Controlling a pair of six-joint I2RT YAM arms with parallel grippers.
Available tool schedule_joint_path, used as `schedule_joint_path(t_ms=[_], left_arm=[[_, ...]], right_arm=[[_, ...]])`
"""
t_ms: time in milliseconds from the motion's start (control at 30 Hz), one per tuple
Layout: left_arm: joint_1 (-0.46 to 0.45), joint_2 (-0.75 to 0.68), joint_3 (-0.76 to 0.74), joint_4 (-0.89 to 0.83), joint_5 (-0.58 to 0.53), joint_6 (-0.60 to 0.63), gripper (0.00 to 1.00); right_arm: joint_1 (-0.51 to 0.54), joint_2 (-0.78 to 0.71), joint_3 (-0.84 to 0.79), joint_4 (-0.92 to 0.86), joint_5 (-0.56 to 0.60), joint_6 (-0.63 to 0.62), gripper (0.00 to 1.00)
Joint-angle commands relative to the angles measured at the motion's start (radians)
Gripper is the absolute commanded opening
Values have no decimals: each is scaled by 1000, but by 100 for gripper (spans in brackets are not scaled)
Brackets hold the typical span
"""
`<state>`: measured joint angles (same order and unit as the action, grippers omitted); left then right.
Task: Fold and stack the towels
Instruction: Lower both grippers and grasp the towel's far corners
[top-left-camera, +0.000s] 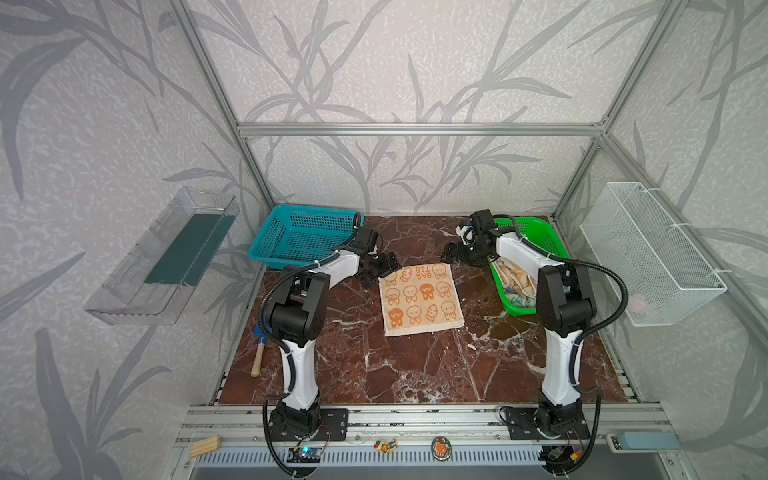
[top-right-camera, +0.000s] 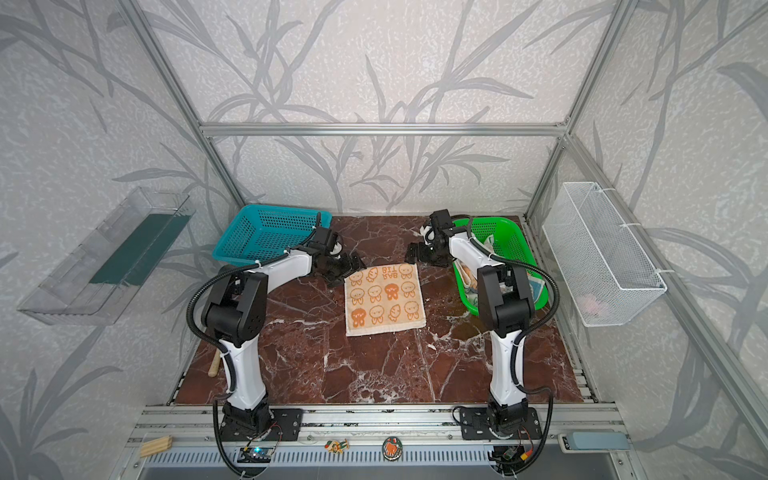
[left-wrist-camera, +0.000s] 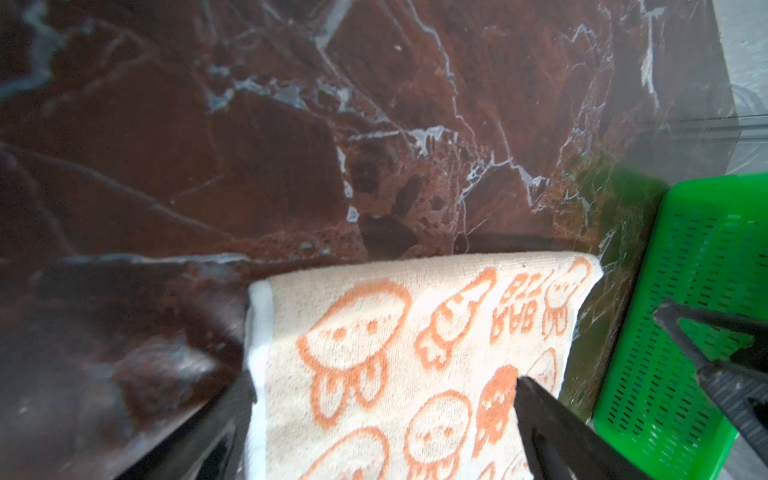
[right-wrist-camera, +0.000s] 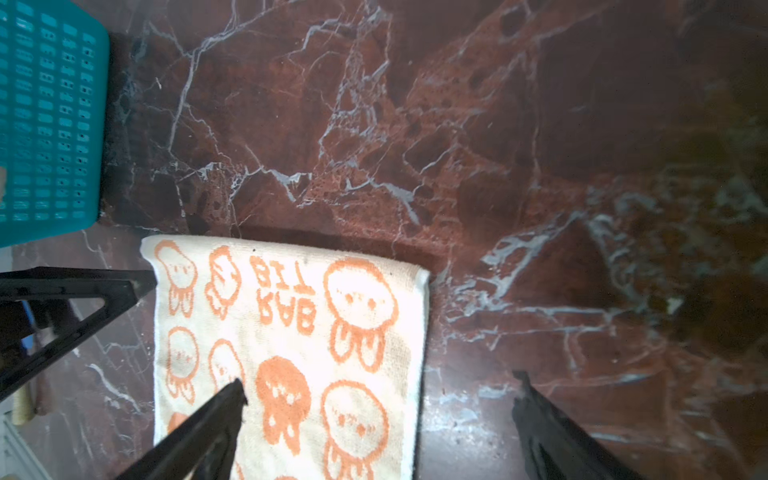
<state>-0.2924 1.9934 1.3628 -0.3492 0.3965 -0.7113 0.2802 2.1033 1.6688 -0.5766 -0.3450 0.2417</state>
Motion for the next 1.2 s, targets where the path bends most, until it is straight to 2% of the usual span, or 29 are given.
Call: schedule_joint_path(t_ms=[0,200,500,767,867,1067,1167], left_arm=[[-4,-54,-16,-40,-19,35,99],[-3,-61,-16,-59,-31,44,99],[-4,-81,-23,-78,-42,53,99],[-4,-88,-47,-72,-37,50,99],[-4,-92,-53,-73,-41,52,99],[-4,-91,-48,-92,-51,65,99],[-4,-81,-15,-130,-77,81,99]], right_arm=[[13,51,56,-68,67,-71,97],[32,150,183,-138,105,-134,81],[50,237,277,-181,157,-179,59],[56,290,310,-198,179,-187,46],[55,307,324,-202,176,-187,35],[62,337,345,-221,170,-186,27],[63,336,328,-211,169,-182,20]])
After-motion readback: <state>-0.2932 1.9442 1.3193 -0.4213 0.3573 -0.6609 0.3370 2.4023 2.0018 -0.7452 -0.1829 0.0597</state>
